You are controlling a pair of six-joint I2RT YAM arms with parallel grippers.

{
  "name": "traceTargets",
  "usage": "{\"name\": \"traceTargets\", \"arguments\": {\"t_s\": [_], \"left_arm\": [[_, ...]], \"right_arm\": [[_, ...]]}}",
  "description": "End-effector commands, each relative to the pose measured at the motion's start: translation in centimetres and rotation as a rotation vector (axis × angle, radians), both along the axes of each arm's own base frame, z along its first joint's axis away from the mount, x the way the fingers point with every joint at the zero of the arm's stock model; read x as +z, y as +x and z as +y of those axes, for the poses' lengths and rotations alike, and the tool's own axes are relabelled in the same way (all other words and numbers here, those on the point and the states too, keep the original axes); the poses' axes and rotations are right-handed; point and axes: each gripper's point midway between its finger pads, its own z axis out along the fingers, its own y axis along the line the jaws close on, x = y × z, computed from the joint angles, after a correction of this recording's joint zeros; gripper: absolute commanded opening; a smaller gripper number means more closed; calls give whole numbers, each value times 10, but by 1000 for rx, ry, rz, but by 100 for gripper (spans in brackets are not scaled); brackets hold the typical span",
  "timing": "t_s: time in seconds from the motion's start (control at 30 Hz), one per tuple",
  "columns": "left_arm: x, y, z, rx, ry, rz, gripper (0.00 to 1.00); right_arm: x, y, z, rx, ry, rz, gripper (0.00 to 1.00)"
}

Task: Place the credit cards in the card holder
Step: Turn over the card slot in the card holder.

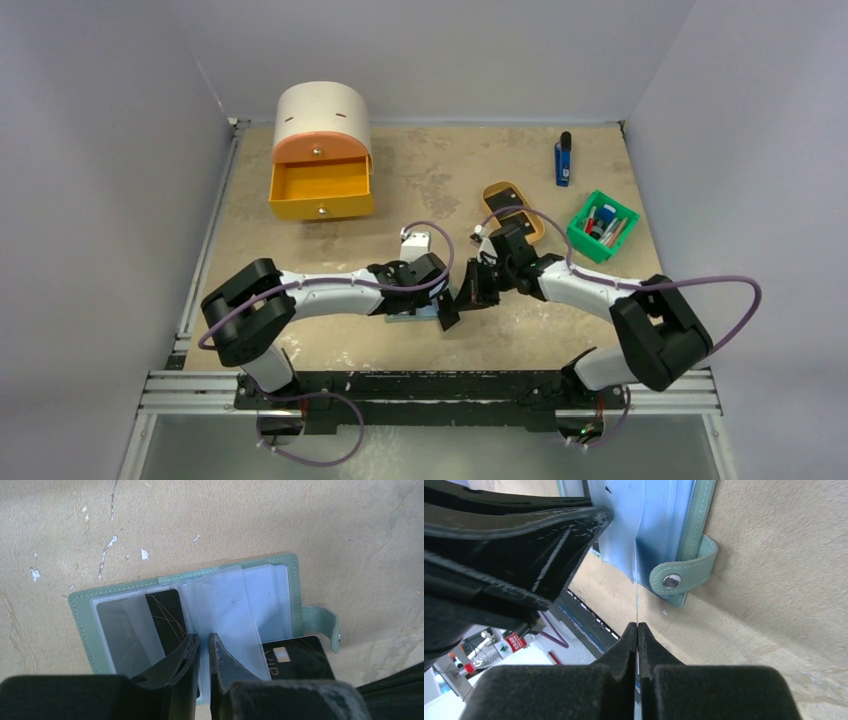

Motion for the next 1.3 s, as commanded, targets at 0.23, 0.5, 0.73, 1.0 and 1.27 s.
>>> {"name": "traceTargets", "arguments": {"t_s": [0.23, 0.5, 0.73, 1.0, 1.27], "left_arm": [[48, 5, -1, 12, -70, -64, 19], [78, 1, 26, 55, -80, -125, 24], [94, -6, 43, 91, -134, -159, 24], [93, -14, 37, 57, -238, -161, 22], [44, -9, 38, 75, -156, -127, 17]], "right_arm": [[25, 8, 25, 63, 117, -57, 0], [33, 12, 46, 114, 119, -89, 0], [19, 20, 62, 98, 83, -56, 0], [4, 28, 77, 93, 65, -34, 0], [12, 23, 76, 84, 67, -39, 0]]}}
